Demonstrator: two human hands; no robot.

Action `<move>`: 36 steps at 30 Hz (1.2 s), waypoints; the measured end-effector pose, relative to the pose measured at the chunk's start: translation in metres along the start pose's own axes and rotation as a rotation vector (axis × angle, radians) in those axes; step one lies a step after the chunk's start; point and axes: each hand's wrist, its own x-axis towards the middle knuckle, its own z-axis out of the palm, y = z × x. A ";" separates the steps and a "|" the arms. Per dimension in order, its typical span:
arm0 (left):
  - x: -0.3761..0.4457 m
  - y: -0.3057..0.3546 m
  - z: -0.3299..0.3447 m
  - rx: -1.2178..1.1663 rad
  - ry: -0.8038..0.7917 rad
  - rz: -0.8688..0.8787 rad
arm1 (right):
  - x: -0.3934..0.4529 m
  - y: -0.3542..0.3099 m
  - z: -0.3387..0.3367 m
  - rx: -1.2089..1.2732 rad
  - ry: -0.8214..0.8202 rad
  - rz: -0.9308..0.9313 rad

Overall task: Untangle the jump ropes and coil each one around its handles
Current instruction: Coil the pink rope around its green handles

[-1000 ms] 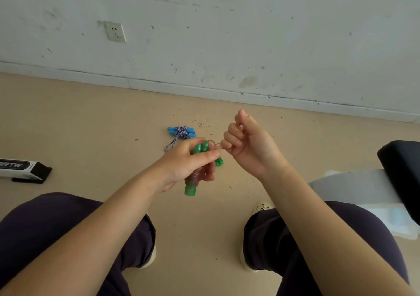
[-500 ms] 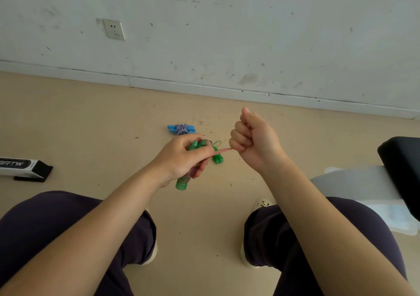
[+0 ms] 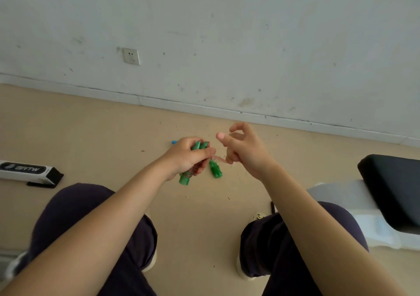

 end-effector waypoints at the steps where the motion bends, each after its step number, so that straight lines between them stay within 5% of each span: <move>1: -0.006 0.009 0.001 0.011 0.000 0.015 | -0.006 -0.007 0.000 -0.099 -0.025 -0.001; 8: -0.033 0.044 0.000 0.052 0.015 0.102 | -0.032 -0.052 -0.005 -0.592 -0.369 0.008; 13: -0.019 0.040 -0.001 0.002 0.051 0.086 | -0.014 -0.044 -0.013 -0.642 -0.256 -0.113; 21: 0.091 -0.038 -0.024 -0.003 -0.055 -0.174 | 0.106 0.058 -0.025 -0.793 -0.099 -0.183; 25: 0.175 -0.110 -0.048 -0.006 -0.127 -0.345 | 0.184 0.140 -0.047 -0.729 0.059 0.042; 31: 0.280 -0.241 -0.079 0.147 0.256 -0.460 | 0.262 0.289 -0.072 -0.684 0.132 0.494; 36: 0.334 -0.330 -0.083 0.287 0.275 -0.468 | 0.300 0.382 -0.058 -0.551 0.146 0.703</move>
